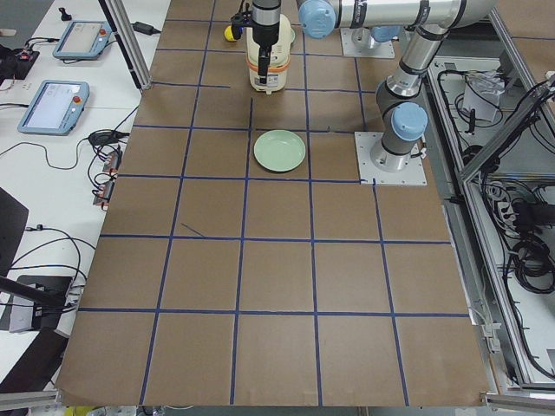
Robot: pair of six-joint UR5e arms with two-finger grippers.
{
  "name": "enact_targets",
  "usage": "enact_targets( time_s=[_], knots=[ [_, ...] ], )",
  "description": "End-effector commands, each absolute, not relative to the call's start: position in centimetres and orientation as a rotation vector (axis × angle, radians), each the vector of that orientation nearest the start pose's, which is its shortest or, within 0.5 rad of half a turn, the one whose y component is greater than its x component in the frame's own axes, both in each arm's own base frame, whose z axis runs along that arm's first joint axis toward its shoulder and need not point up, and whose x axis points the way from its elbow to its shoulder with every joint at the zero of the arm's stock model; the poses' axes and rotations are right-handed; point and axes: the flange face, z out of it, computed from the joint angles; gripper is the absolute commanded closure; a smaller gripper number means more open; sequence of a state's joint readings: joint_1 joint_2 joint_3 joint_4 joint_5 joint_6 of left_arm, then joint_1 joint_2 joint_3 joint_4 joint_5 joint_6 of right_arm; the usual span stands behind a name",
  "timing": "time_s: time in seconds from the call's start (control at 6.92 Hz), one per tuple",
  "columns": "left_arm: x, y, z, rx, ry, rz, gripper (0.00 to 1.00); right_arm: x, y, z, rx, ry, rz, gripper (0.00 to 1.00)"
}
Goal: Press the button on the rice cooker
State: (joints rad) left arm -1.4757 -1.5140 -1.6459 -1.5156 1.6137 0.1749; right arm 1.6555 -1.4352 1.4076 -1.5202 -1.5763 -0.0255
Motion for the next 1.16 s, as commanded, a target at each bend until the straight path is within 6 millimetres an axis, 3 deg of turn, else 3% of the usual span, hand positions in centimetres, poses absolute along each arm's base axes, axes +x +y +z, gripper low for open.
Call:
enact_targets(
  time_s=[0.0, 0.14, 1.01],
  knots=[
    [-8.4, -48.1, 48.4, 0.122, 3.091, -0.047, 0.0, 14.8, -53.4, 50.4, -0.104, 3.141, 0.027, 0.01],
    [-8.4, -48.1, 48.4, 0.122, 3.093, -0.048, 0.0, 13.7, -53.4, 50.3, -0.075, 3.141, 0.06, 0.0],
    [-8.4, -48.1, 48.4, 0.122, 3.093, -0.048, 0.0, 11.7, -53.2, 50.4, -0.013, 3.148, 0.08, 0.0]
  ],
)
